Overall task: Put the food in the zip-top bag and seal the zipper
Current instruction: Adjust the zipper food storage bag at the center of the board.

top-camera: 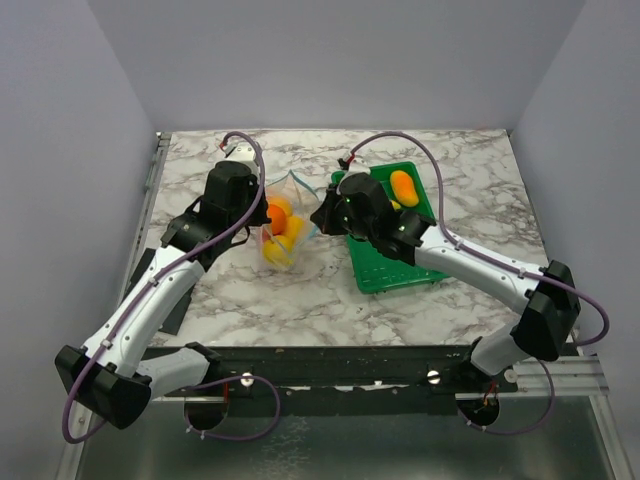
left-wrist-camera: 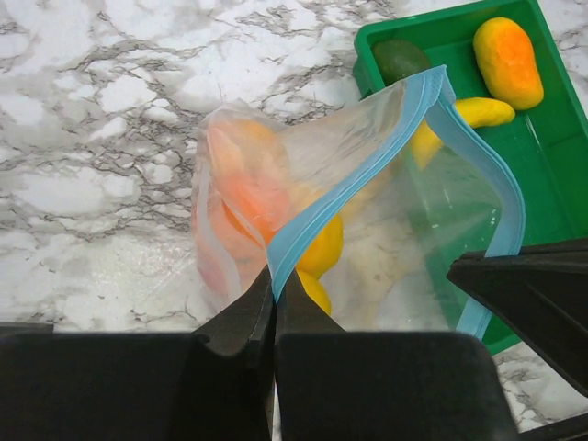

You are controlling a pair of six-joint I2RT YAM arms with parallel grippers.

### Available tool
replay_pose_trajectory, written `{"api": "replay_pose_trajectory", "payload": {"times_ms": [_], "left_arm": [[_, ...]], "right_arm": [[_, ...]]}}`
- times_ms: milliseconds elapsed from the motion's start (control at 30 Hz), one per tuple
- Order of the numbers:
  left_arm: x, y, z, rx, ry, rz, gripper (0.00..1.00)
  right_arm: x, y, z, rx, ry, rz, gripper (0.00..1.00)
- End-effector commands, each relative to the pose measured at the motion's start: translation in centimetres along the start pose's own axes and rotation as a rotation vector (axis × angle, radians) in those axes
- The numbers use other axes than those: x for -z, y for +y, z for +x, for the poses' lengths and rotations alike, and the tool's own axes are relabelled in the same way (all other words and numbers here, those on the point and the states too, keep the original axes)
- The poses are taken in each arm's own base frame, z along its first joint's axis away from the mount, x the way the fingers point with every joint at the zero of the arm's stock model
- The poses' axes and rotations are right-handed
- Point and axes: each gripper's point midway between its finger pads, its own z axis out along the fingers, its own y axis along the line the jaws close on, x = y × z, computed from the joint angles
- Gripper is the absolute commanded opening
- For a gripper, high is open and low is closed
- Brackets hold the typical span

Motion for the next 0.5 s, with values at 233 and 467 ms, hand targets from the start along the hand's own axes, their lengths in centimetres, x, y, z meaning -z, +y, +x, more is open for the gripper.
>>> {"api": "replay_pose_trajectory", "payload": {"times_ms": [233,467], "left_arm": [[-1.0,0.1,0.9,-0.036,-0.010,0.017,0.00],[-1.9,-0.1,3.1,-0.033,0.027,0.048,0.00]], "right_arm": [[-3.2,0.5,2.5,-0.051,0.047,-0.025,0.01],[-3.0,-0.4,3.4,-0.027,0.065,-0.004,0.02]]}}
